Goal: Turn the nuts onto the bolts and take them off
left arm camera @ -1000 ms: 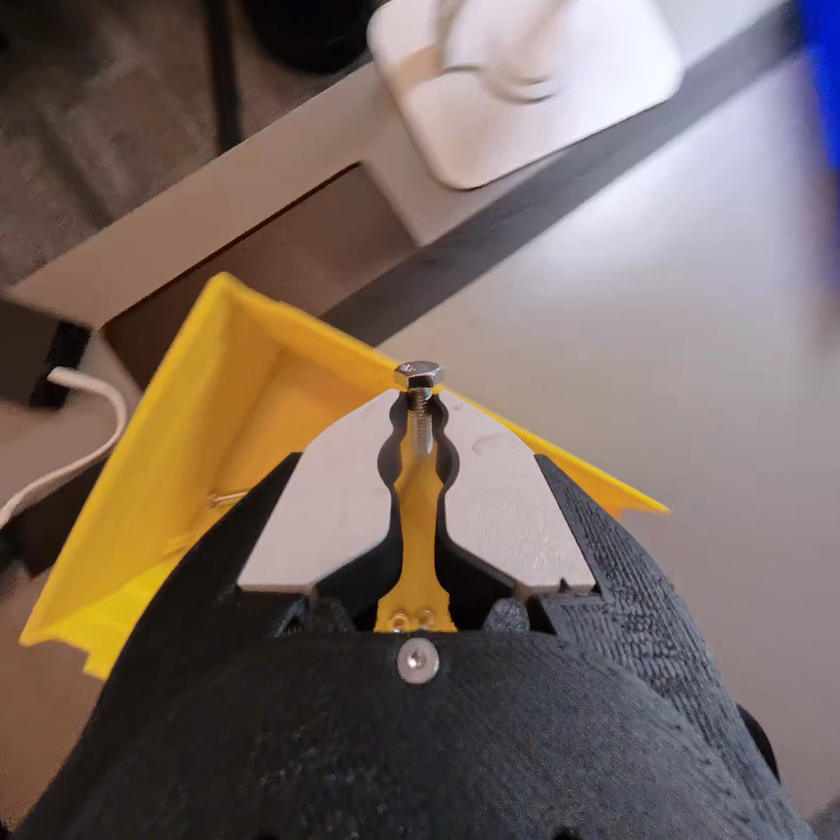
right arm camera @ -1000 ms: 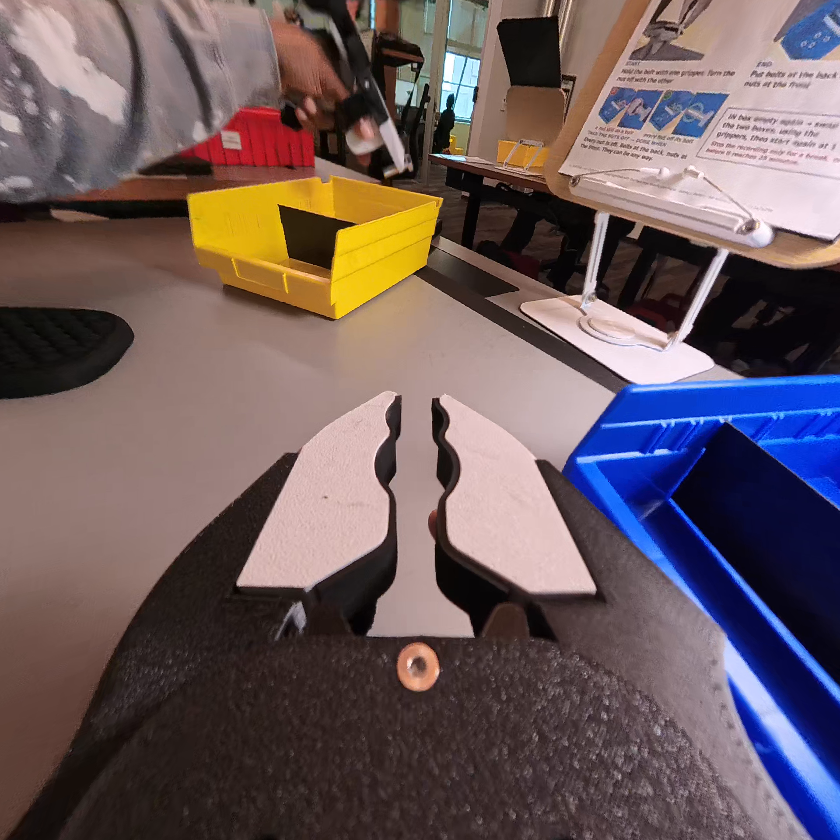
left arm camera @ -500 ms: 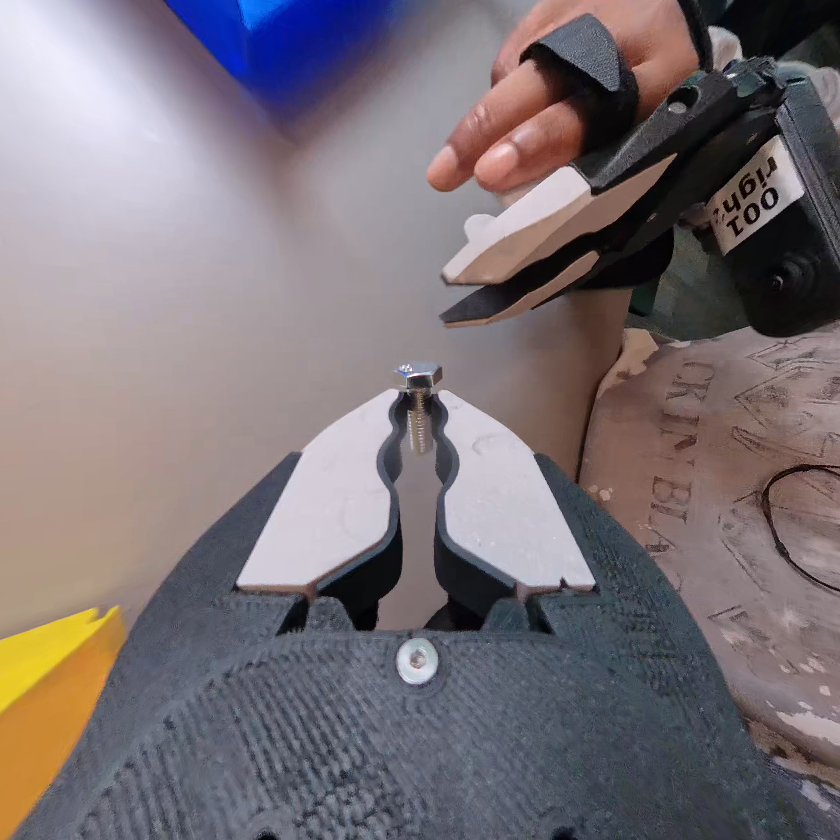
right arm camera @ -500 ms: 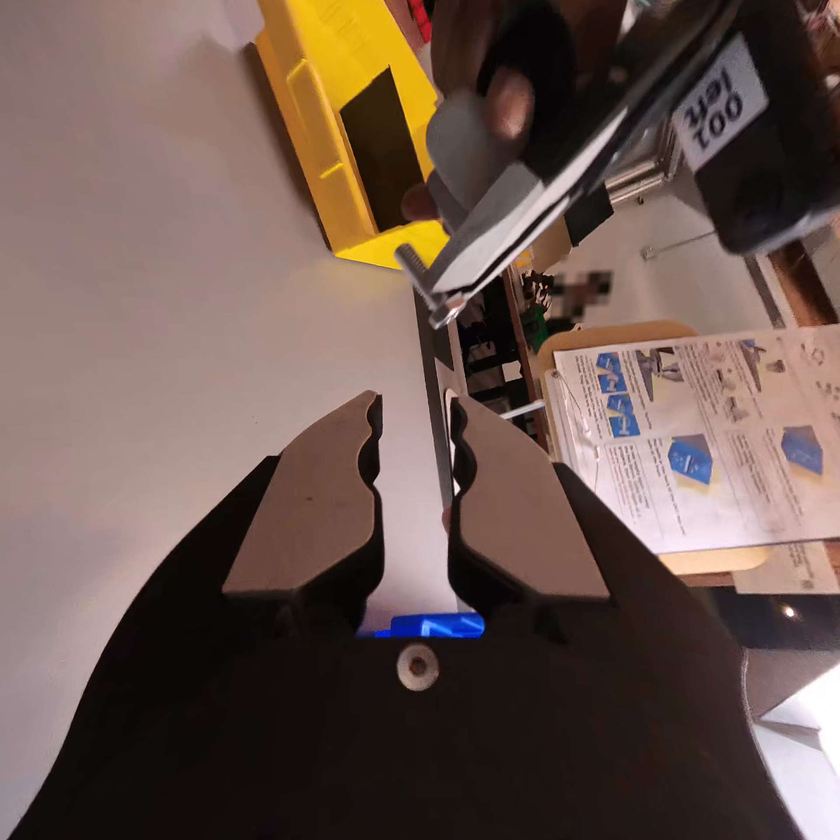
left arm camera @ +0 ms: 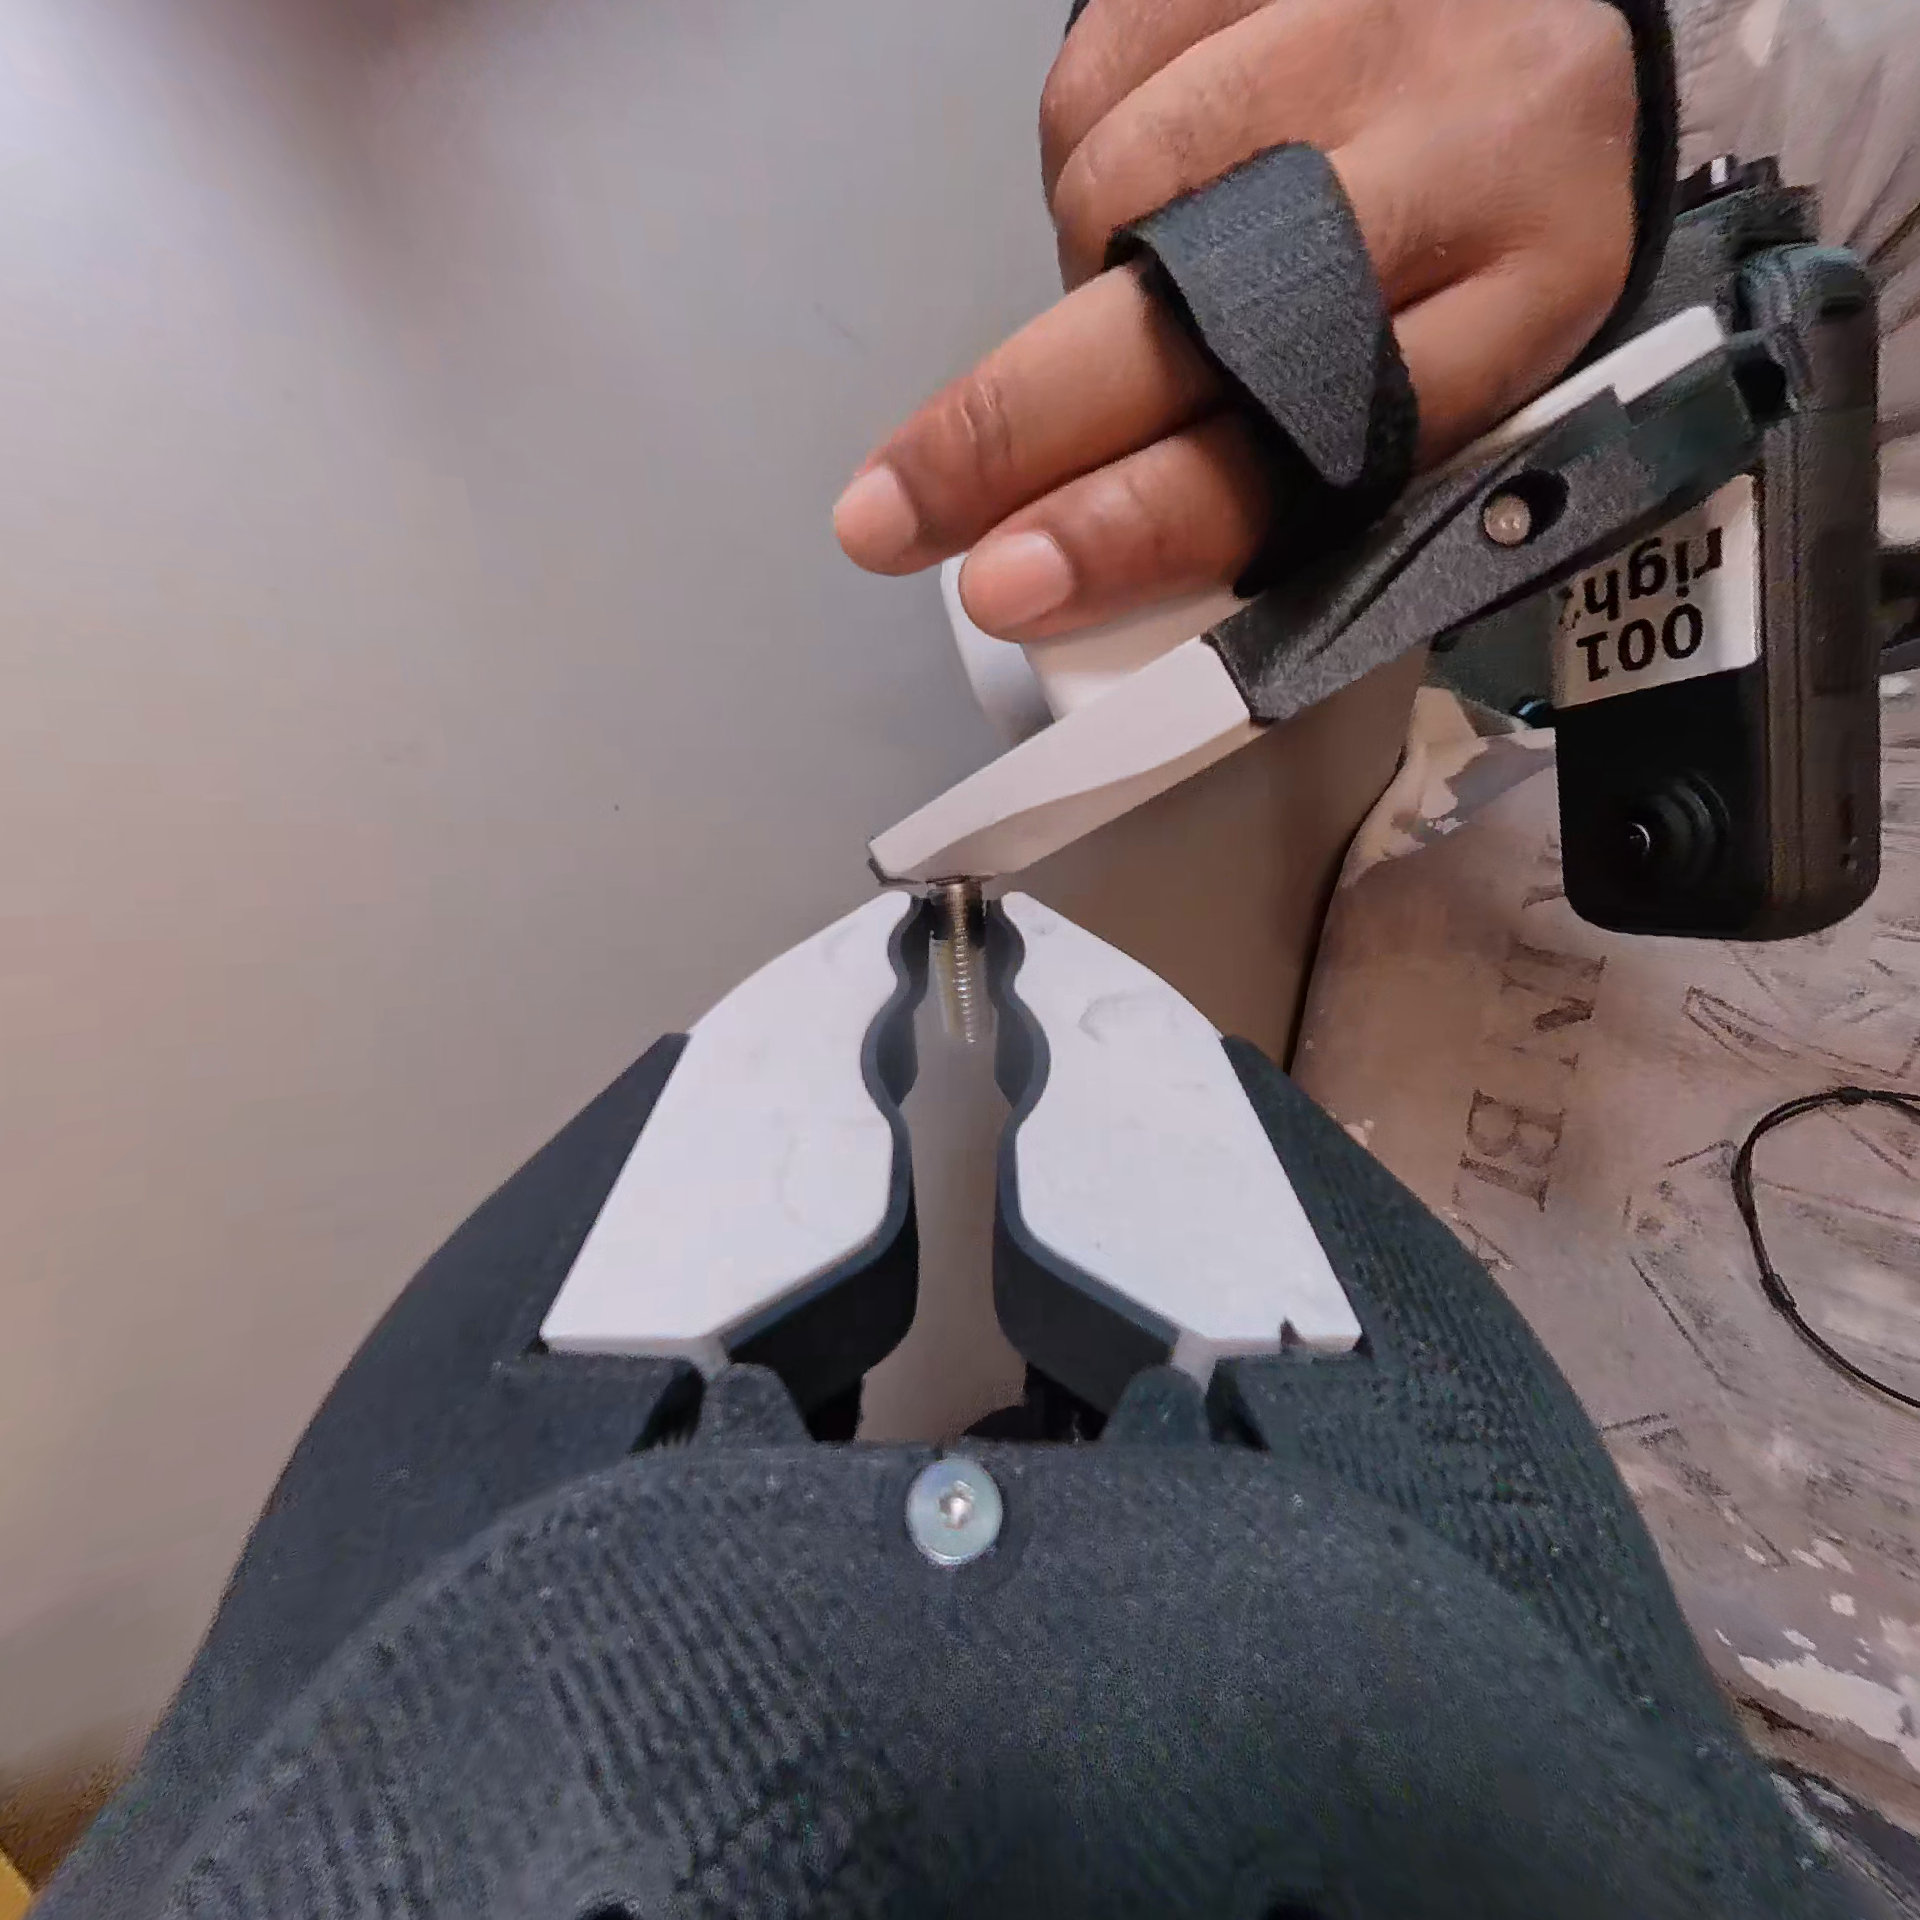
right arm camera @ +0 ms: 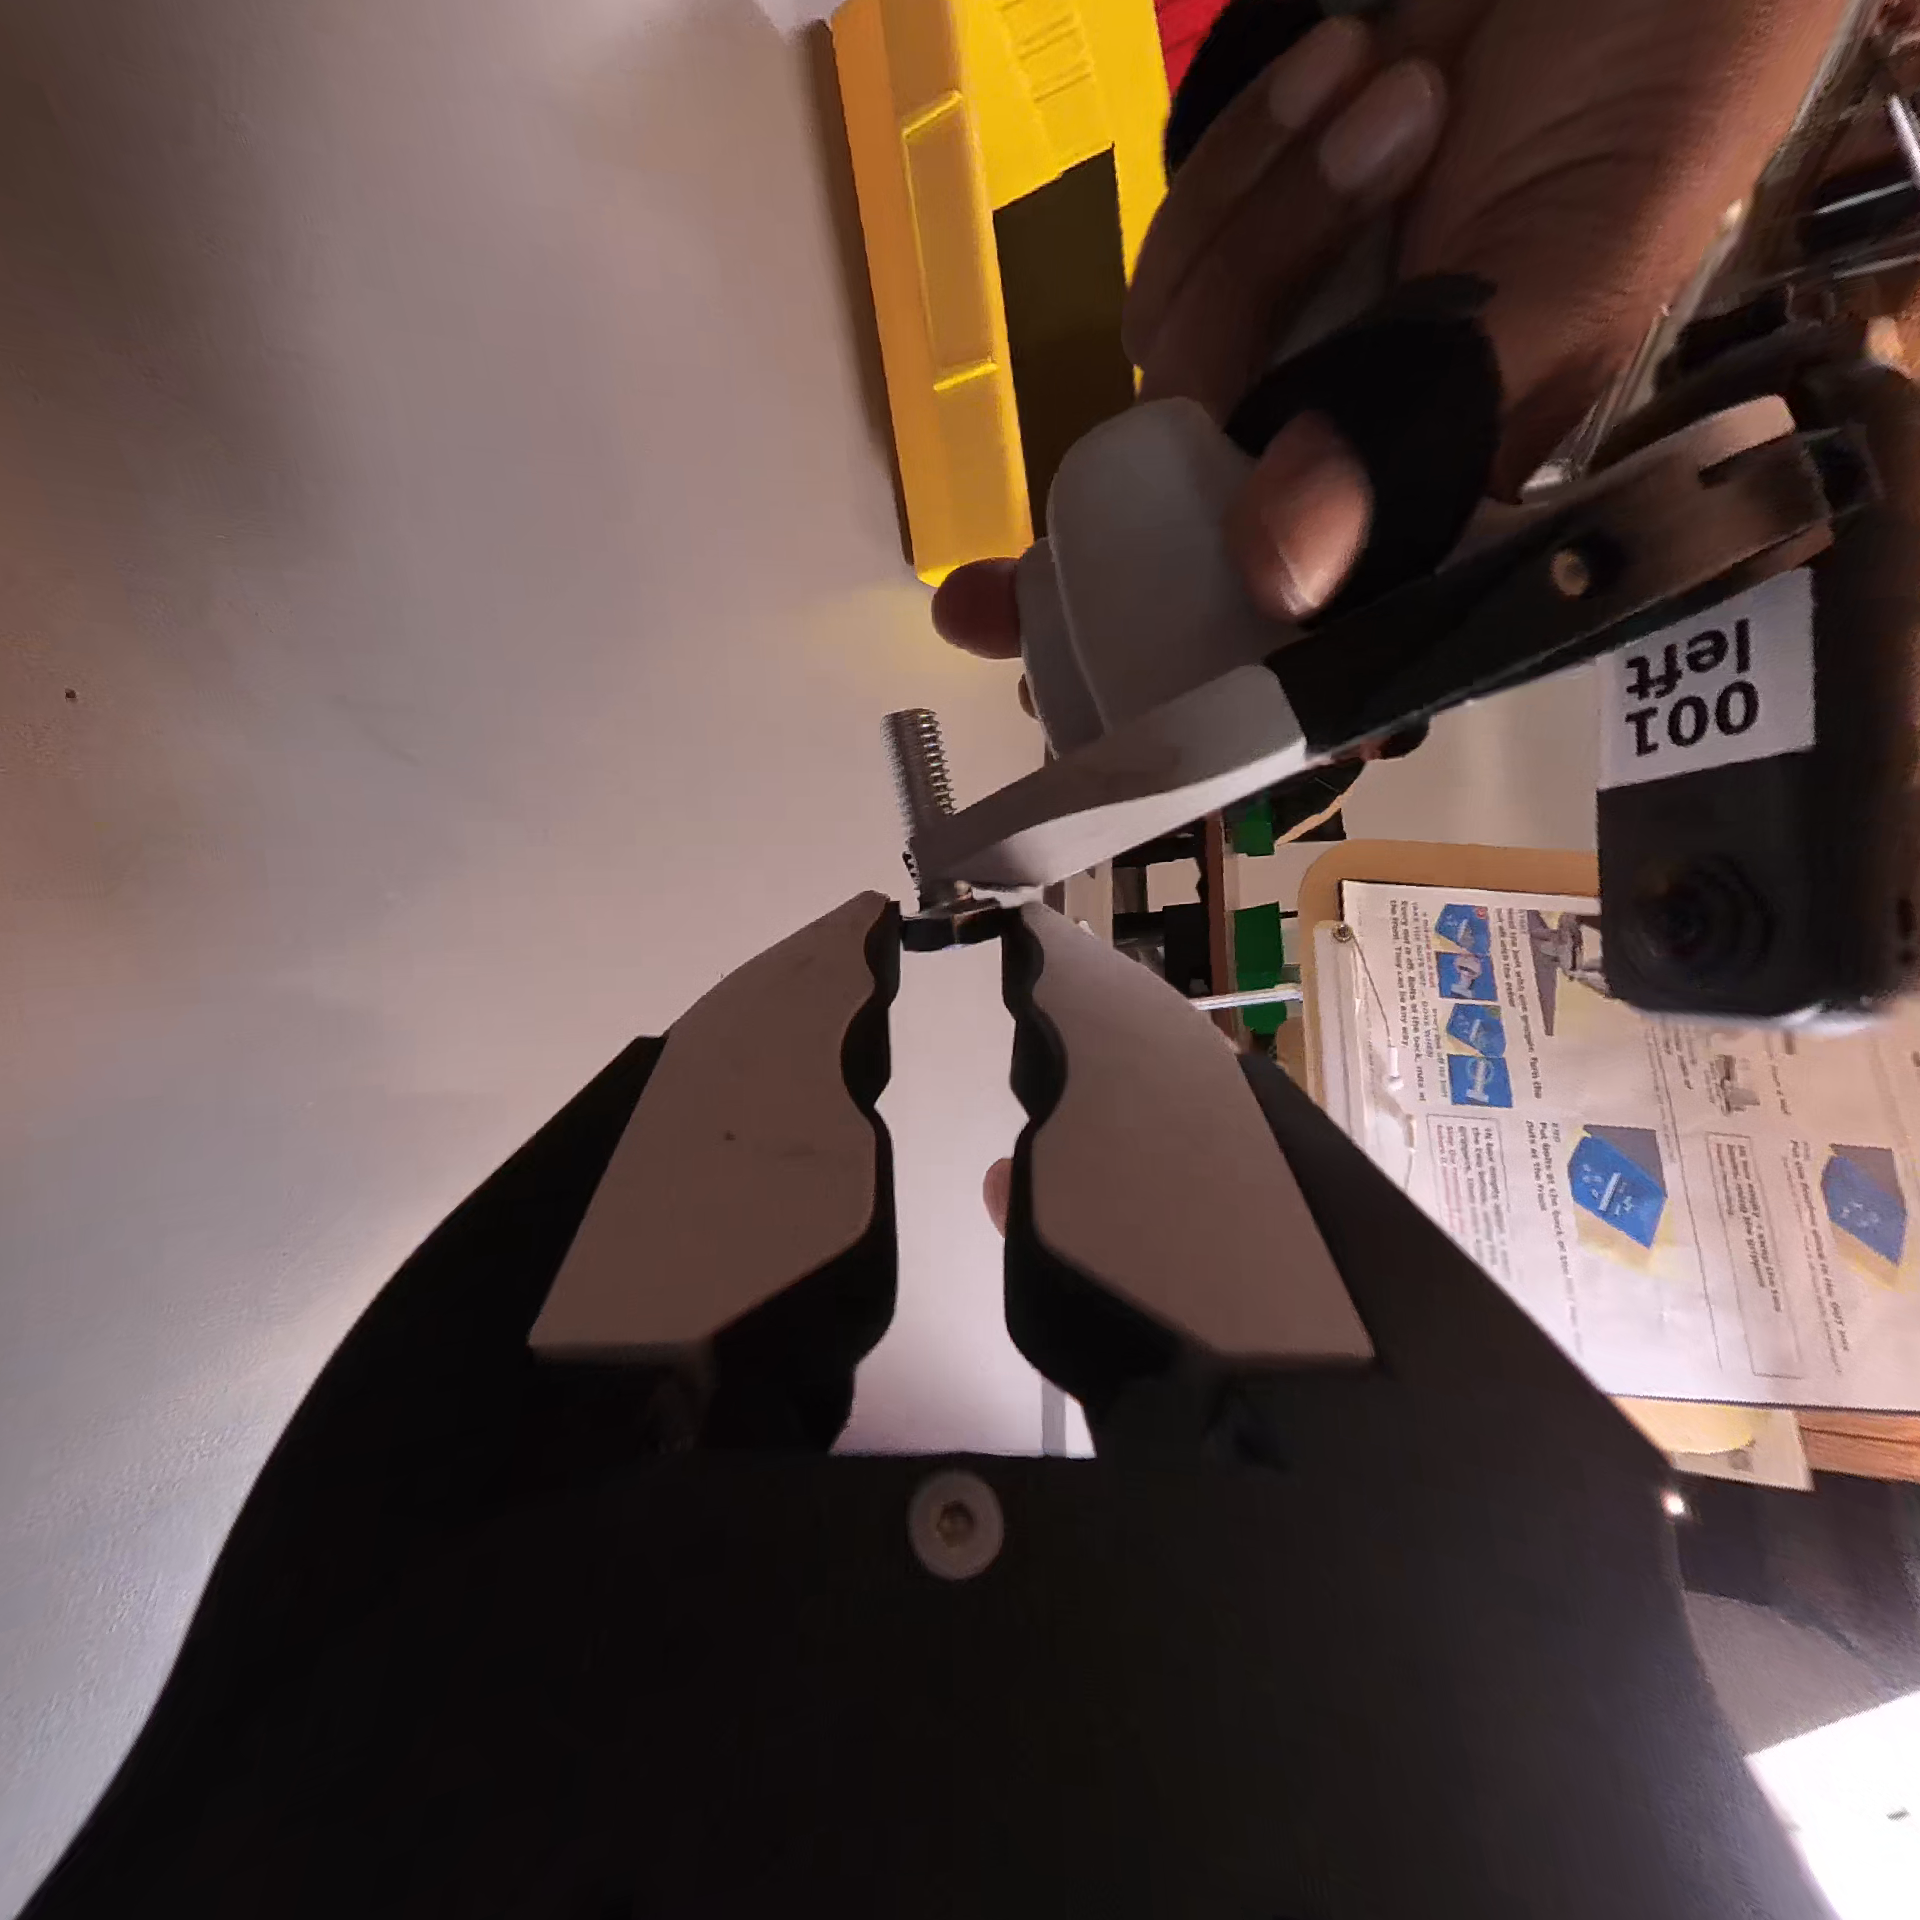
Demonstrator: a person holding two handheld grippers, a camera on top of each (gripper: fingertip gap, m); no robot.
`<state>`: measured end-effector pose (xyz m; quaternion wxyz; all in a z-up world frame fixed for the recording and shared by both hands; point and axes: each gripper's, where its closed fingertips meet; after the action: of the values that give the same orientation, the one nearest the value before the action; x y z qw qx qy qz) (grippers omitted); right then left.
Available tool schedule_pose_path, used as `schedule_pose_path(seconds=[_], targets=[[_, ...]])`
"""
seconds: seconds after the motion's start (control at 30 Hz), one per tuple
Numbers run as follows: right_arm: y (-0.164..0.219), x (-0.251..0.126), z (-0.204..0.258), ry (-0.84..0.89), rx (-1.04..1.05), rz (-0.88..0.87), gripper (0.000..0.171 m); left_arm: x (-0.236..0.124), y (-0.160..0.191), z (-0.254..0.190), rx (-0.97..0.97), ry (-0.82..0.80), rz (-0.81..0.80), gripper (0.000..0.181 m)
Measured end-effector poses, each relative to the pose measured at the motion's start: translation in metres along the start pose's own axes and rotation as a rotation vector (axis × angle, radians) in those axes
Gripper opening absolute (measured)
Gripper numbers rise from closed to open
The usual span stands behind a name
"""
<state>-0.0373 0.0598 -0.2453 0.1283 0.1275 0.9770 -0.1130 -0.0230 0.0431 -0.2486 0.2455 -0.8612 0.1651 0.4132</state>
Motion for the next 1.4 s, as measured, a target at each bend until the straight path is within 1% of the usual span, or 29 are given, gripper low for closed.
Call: schedule_pose_path(seconds=[0.03, 0.07, 0.1, 0.17, 0.23, 0.33, 0.4, 0.47, 0.63, 0.7, 0.8, 0.93, 1.03, 1.2, 1.4], targets=[[0.001, -0.001, -0.002, 0.008, 0.033, -0.006, 0.019, -0.003, -0.003, -0.001, 0.017, 0.009, -0.030, 0.011], [0.002, -0.002, -0.003, 0.009, 0.088, -0.020, 0.019, -0.007, -0.009, -0.004, 0.046, 0.021, -0.082, 0.019], [0.004, -0.003, -0.006, 0.007, 0.172, -0.041, 0.019, -0.014, -0.015, -0.009, 0.081, 0.038, -0.143, 0.026], [0.008, -0.008, -0.013, 0.002, 0.384, -0.104, 0.018, -0.033, -0.029, -0.019, 0.167, 0.049, -0.291, 0.032], [0.007, -0.016, -0.027, -0.003, 0.650, -0.215, 0.018, -0.053, -0.040, -0.033, 0.278, 0.045, -0.452, 0.033], [0.002, -0.032, -0.057, -0.016, 1.023, -0.439, 0.018, -0.078, -0.049, -0.054, 0.420, 0.031, -0.674, 0.033], [-0.001, -0.043, -0.075, -0.017, 1.185, -0.567, 0.018, -0.087, -0.052, -0.066, 0.487, 0.022, -0.771, 0.032], [-0.005, -0.051, -0.086, -0.034, 1.284, -0.660, 0.018, -0.090, -0.056, -0.075, 0.534, 0.018, -0.825, 0.030], [-0.019, -0.061, -0.090, -0.077, 1.364, -0.757, 0.018, -0.080, -0.064, -0.086, 0.623, -0.026, -0.810, 0.024], [-0.021, -0.061, -0.088, -0.091, 1.354, -0.761, 0.018, -0.077, -0.065, -0.088, 0.657, -0.036, -0.796, 0.011], [-0.021, -0.061, -0.084, -0.104, 1.315, -0.748, 0.018, -0.073, -0.065, -0.087, 0.657, -0.028, -0.772, 0.010], [-0.019, -0.059, -0.077, -0.148, 1.259, -0.700, 0.020, -0.069, -0.064, -0.083, 0.619, 0.025, -0.759, 0.010], [-0.018, -0.057, -0.074, -0.168, 1.263, -0.677, 0.023, -0.066, -0.064, -0.082, 0.606, 0.054, -0.755, 0.010], [-0.019, -0.054, -0.071, -0.183, 1.267, -0.664, 0.018, -0.063, -0.065, -0.078, 0.599, 0.052, -0.747, 0.010], [-0.018, -0.052, -0.069, -0.186, 1.266, -0.652, 0.018, -0.062, -0.065, -0.077, 0.593, 0.056, -0.748, 0.010]])
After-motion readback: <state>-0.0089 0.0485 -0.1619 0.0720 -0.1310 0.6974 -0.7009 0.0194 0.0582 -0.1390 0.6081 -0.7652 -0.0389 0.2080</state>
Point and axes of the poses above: each gripper's, where its closed fingertips meet, x out along the fingers, y out of its underside, z = x × y across the jaws, and after that the axes turned 4 degrees about -x, right-handed
